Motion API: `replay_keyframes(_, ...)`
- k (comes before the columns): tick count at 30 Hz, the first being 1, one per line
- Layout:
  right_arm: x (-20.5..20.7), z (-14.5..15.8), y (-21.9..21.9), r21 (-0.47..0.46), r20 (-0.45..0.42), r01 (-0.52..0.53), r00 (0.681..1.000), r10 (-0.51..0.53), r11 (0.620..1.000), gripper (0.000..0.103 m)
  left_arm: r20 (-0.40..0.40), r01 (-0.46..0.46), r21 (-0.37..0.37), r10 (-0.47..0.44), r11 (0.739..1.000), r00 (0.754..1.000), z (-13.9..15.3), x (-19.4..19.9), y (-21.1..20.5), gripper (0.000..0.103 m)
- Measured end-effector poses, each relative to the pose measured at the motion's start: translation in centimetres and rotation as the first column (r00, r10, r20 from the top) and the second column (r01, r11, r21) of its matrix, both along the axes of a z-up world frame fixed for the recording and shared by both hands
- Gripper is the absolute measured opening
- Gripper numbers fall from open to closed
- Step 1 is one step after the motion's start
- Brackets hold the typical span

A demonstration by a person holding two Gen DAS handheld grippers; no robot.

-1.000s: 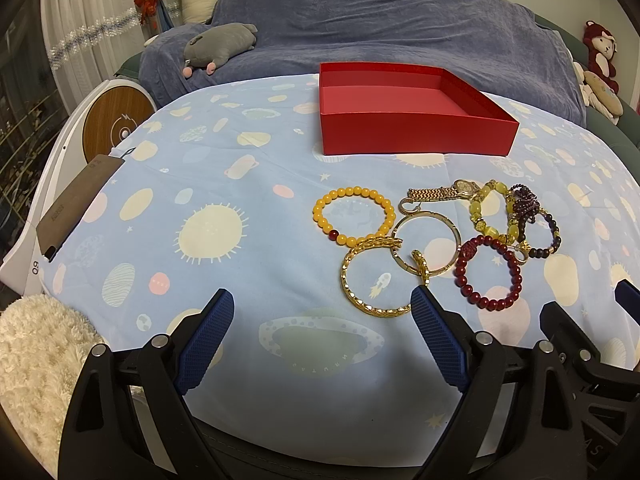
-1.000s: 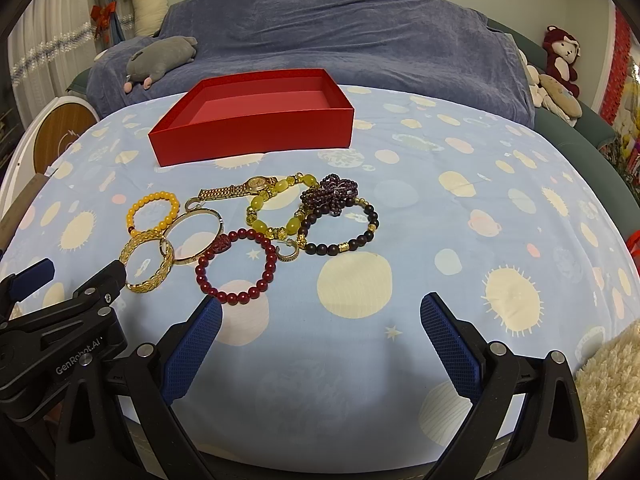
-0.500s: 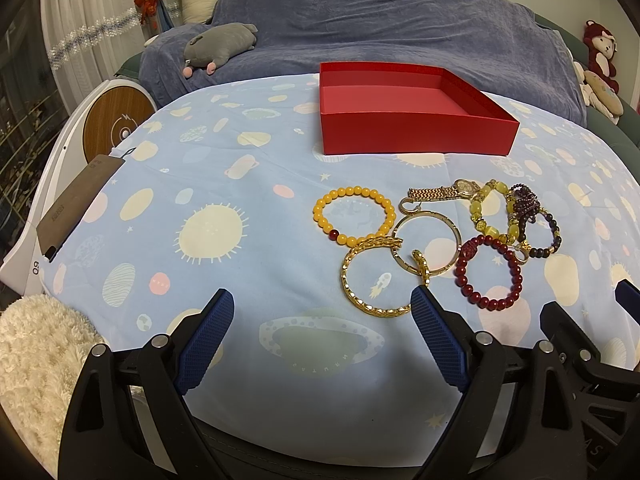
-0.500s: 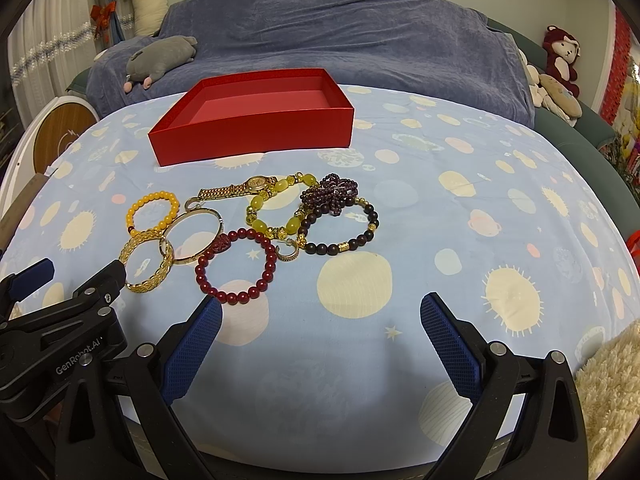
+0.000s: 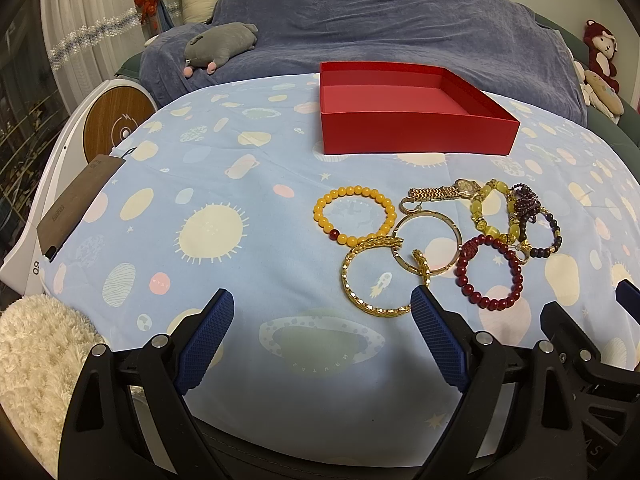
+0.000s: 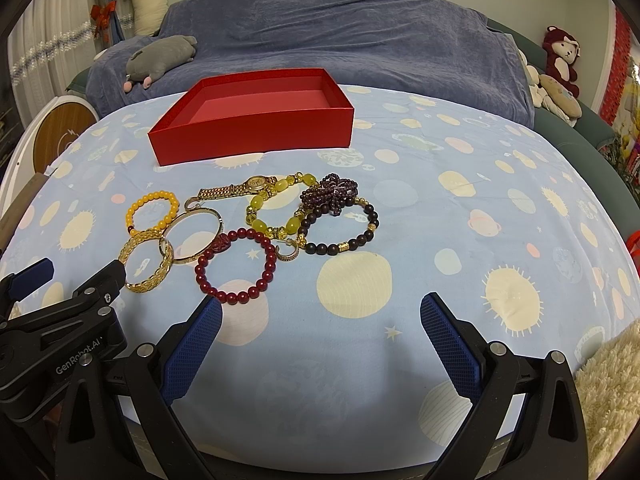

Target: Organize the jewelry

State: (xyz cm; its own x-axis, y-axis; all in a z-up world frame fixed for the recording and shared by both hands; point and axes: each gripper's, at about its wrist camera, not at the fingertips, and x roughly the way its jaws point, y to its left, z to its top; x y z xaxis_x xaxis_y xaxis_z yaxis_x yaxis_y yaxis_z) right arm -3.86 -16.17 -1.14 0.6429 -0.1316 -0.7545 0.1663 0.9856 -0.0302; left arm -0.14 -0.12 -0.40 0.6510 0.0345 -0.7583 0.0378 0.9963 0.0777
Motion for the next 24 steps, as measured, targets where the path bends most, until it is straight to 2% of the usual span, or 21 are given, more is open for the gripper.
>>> replay_keyframes(14,0.0,0.0,0.0,0.002,-0.004,-0.001,1.000,0.001,1.000,0.096,-0.001,0.000,0.000,0.000,1.000,1.000,0.0,0.0,0.0,0.086)
replay_keyframes(24,0.5,0.8,-0.7,0.015,0.014,-0.012,1.000,0.012,1.000,0.096,-0.013,0.008,-0.028,-0.008,1.000,1.000,0.8,0.7,1.2,0.092)
